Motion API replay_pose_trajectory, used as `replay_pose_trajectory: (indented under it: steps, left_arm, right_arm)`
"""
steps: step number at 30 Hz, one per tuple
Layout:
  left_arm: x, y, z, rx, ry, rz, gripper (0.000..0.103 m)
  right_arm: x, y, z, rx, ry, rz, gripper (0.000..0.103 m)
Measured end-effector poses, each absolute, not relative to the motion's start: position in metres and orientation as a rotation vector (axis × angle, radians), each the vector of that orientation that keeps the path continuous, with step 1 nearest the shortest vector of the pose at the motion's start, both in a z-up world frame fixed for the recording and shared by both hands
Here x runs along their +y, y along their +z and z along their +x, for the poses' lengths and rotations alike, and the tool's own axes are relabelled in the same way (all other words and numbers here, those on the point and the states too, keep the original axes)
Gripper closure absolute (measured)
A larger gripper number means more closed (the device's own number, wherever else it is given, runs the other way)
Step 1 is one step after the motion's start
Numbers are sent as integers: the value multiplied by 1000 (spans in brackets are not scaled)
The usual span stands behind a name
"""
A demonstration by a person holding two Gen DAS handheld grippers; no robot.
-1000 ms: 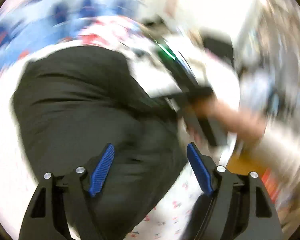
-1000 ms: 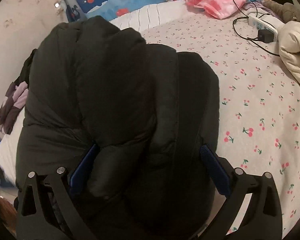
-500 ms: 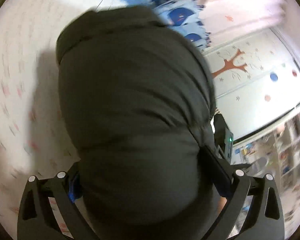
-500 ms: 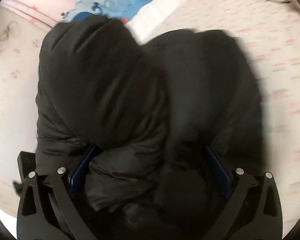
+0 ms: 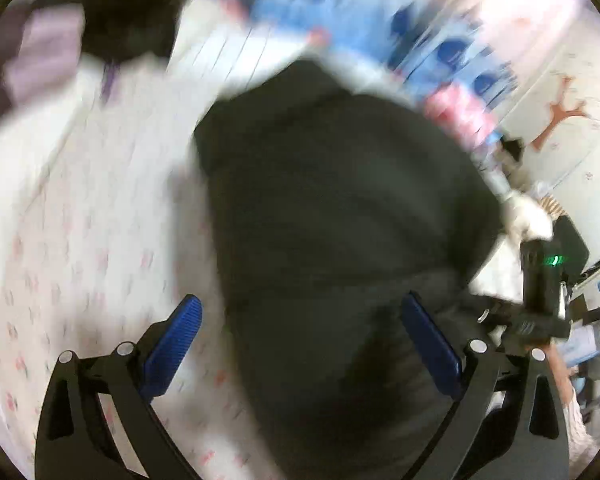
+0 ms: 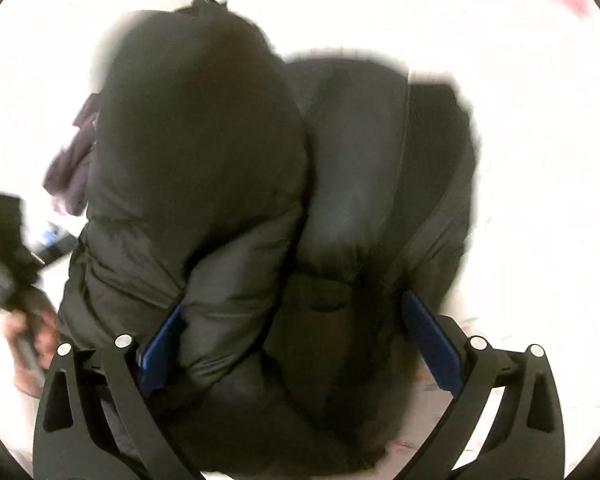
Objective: Fold large clothes
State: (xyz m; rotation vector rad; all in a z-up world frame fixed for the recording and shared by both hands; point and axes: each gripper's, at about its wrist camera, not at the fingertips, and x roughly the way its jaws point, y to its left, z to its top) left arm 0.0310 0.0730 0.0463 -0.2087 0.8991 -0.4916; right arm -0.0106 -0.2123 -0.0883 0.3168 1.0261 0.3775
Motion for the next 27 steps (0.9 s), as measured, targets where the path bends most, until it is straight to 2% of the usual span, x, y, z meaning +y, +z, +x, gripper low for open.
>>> replay_pose_trajectory:
  steps: [2,4,6,9,11,13,15,19,22,23,25,27]
  left_arm:
    - [44,59,33,825,-555,-183,7]
    - [8,51,47,857,-654,-143,7]
    - [-13,36,48,899,-650,-84,7]
    - [-27,14,33,866,-642,11,7]
    - [-14,-4,26,840,-692,-10,7]
    - [-9,-8,28,844,-777,-74,7]
    - [-11,-6,30,868,-837,-84,7]
    - [-8,2,23,885,-888,-143,7]
    - [22,12,23,880,-865,-326,7]
    - [27,8,27,889,-845,-346,7]
    - [24,-3,31,925,-830,-315,7]
    - [20,2,26,939,-820,-286,7]
  right_arm:
    - [-208,-48,-23,860,297,207,6]
    - [-203,-12,-23,709,239,145,6]
    - [-199,11,4,644,216,100,6]
    - [-196,1,63,702,127,52,6]
    - [-215,-52,107,854,76,94,6]
    - [-241,-111,116,993,96,295,6]
    - [-255,-132,106,1010,98,398,6]
    - [-263,-130,82,1073,134,449,6]
    - [-272,-80,60,881,135,388,6]
    - [-263,-80,49,879,121,356,6]
    - [-247,-106,56,1003,172,287,6]
    - [-256,-107,55,1001,148,332,6]
